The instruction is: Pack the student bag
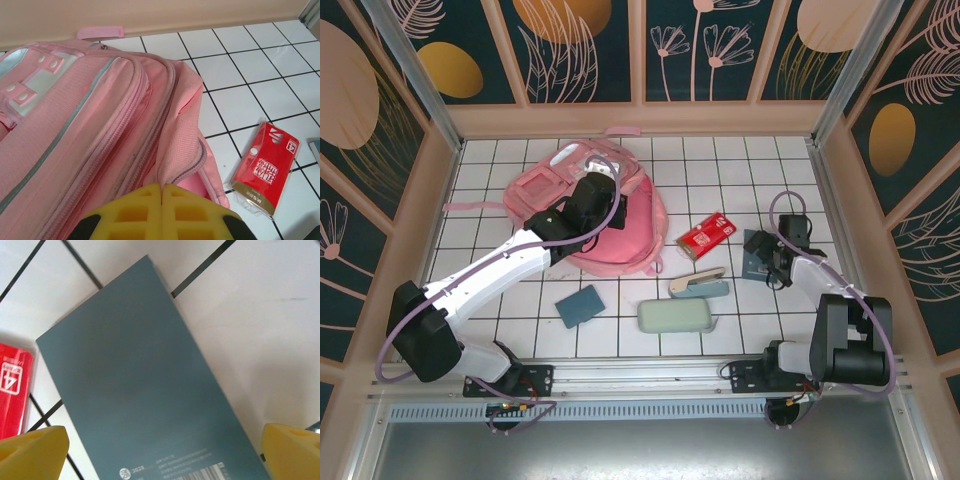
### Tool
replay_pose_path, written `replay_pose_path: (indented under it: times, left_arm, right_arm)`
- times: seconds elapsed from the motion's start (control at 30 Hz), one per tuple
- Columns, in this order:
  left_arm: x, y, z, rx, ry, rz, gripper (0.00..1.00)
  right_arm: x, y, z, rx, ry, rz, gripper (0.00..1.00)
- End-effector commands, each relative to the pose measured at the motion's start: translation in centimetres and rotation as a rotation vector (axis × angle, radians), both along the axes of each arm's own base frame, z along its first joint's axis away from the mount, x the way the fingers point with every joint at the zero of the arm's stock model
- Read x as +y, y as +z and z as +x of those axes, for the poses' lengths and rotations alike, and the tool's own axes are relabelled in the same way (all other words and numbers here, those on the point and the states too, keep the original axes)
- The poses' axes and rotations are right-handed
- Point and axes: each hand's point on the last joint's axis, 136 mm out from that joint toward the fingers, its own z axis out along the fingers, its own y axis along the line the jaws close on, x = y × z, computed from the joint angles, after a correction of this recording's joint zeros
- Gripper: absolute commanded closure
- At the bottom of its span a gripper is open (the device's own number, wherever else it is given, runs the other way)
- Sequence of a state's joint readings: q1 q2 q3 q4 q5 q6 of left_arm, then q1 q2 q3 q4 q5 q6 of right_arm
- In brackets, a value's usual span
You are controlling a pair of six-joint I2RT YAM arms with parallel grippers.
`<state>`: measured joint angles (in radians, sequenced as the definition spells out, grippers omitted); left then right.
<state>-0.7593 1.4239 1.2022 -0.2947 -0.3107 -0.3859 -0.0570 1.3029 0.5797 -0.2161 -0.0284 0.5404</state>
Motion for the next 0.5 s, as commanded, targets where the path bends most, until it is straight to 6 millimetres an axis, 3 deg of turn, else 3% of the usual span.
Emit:
replay_pose_path:
  times: [0.0, 0.17, 0.47]
  left_arm:
    - [-0.1, 2.6, 0.1, -0.067, -0.009, -0.059, 1.00]
    - [-0.1, 2.7, 0.2, -0.067, -0.008, -0.059, 1.00]
    - [-0.1, 2.5, 0.2, -0.062, -0.010, -0.063, 1.00]
  right_arm:
    - [1.3, -0.7, 0.0, 0.004, 0.057, 0.033, 0.01]
    - [2.1, -1.0, 0.0, 0.034, 0.090, -0.009, 0.01]
    - [1.4, -1.7, -0.4, 0.111, 0.074, -0.139, 0.01]
